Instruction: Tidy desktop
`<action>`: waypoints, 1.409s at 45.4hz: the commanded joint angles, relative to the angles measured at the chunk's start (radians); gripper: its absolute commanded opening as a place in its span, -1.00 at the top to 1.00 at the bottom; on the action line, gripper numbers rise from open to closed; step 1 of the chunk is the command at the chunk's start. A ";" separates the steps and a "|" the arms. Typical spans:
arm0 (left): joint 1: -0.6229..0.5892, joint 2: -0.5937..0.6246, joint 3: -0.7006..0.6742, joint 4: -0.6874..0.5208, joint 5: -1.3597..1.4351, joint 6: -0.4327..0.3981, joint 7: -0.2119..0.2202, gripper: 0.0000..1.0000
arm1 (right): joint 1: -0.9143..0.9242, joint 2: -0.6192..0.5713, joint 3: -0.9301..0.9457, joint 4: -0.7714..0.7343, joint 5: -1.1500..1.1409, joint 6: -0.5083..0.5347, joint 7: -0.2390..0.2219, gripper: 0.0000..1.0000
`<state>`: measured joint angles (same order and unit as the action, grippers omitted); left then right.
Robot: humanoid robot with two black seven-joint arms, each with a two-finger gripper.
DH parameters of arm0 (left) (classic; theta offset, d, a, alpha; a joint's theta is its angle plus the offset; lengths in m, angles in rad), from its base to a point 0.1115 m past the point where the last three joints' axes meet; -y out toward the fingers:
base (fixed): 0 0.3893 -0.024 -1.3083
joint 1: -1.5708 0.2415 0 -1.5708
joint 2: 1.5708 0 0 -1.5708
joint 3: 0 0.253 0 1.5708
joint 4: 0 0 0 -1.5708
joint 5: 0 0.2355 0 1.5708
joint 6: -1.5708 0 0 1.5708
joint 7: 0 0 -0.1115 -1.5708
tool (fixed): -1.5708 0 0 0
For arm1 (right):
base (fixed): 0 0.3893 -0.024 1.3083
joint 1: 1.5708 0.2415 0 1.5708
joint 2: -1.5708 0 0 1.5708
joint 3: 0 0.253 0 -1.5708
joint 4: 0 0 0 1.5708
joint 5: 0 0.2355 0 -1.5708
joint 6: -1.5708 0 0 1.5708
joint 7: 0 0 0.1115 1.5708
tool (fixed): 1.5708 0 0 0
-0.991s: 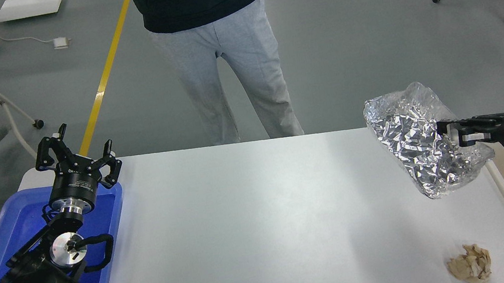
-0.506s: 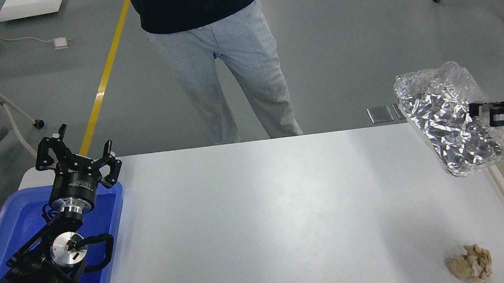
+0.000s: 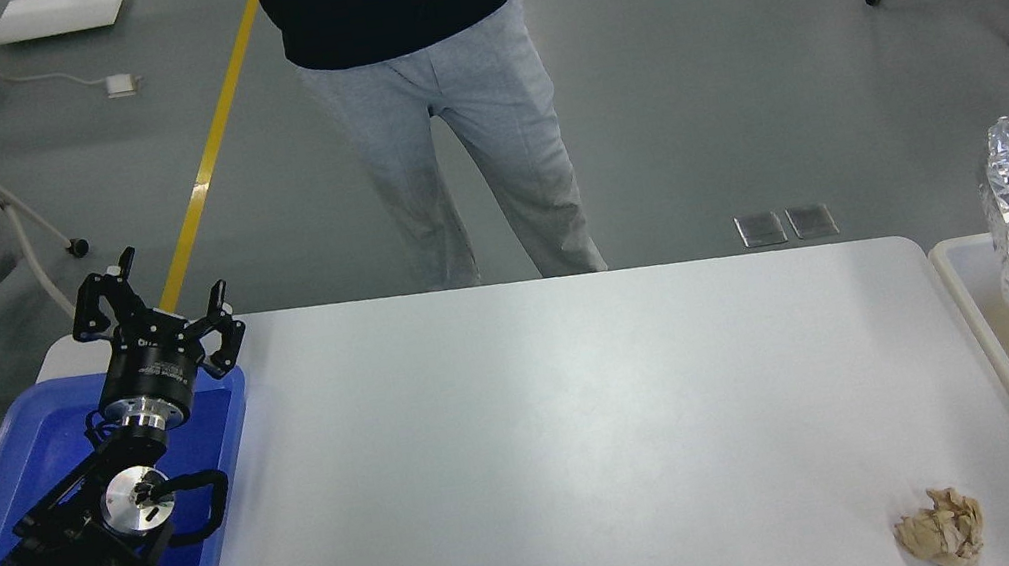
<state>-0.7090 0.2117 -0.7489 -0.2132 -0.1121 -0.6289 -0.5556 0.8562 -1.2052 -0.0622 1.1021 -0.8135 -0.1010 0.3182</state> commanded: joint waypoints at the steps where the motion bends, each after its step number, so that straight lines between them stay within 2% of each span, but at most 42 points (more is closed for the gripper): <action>1: 0.000 0.000 0.000 0.000 0.000 0.000 0.000 -1.00 | -0.157 0.050 0.001 -0.182 0.387 -0.014 0.044 1.00; 13: 0.000 0.000 -0.001 0.000 0.000 0.000 0.000 -1.00 | -0.312 0.208 0.001 -0.333 0.712 -0.020 0.028 1.00; 22: 0.000 0.000 0.000 0.000 0.000 0.000 0.000 -1.00 | -0.391 0.392 0.001 -0.568 0.824 -0.013 0.009 1.00; 29: 0.000 0.000 -0.001 0.000 0.000 0.000 0.000 -1.00 | -0.408 0.544 0.015 -0.787 0.886 -0.006 -0.037 1.00; 34: 0.000 0.000 0.000 0.000 0.000 0.000 0.000 -1.00 | -0.408 0.614 0.050 -0.887 0.899 -0.005 -0.065 1.00; 44: 0.000 0.000 -0.001 0.000 0.000 0.000 0.000 -1.00 | -0.398 0.665 0.137 -0.943 0.898 -0.006 -0.103 1.00; 64: 0.000 0.000 -0.001 0.000 0.000 0.000 0.000 -1.00 | -0.362 0.723 0.183 -1.005 0.889 -0.008 -0.114 1.00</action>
<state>-0.7087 0.2117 -0.7491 -0.2132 -0.1121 -0.6289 -0.5554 0.4769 -0.5195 0.1044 0.1353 0.0754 -0.1078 0.2125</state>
